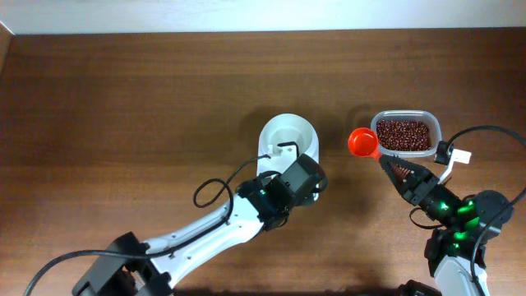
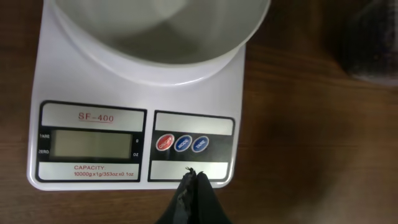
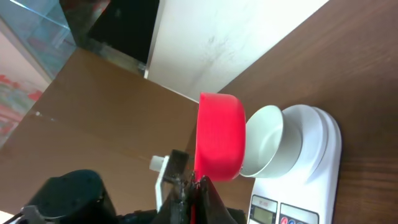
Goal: Scoop and weigh 50g on scale
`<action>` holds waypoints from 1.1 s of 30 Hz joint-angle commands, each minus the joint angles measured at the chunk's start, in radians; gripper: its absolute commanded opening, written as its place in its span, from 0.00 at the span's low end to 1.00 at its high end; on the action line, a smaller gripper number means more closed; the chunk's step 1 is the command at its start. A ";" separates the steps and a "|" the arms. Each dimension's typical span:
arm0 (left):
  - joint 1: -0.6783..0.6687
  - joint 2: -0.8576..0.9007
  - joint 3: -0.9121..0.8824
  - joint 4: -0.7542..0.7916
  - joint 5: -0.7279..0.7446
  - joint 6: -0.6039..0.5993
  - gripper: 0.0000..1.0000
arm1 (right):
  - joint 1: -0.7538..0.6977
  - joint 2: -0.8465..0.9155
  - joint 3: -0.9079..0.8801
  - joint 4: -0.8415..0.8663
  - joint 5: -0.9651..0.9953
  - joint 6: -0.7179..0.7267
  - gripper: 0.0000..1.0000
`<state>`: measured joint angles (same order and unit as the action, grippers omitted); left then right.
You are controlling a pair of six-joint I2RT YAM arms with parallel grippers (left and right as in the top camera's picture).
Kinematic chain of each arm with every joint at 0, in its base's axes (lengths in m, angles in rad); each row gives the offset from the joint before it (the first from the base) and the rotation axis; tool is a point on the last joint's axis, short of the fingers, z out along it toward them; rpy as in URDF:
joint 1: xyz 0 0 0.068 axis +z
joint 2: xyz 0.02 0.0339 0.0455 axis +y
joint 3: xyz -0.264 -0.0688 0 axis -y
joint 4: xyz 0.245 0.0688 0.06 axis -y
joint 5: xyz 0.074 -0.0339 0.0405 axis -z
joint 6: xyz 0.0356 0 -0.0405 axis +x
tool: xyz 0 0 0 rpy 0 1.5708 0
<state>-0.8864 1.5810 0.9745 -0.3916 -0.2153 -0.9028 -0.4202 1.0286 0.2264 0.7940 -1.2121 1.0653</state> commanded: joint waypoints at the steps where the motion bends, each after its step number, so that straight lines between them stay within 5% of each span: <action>1: -0.003 -0.011 0.006 -0.004 -0.016 0.037 0.00 | -0.006 0.001 0.008 0.006 0.029 -0.015 0.04; 33: -0.003 0.175 0.006 0.085 -0.100 0.037 0.00 | -0.006 0.131 0.009 0.007 0.042 -0.014 0.04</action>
<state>-0.8864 1.7458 0.9745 -0.3172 -0.2752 -0.8810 -0.4202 1.1561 0.2264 0.7940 -1.1740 1.0660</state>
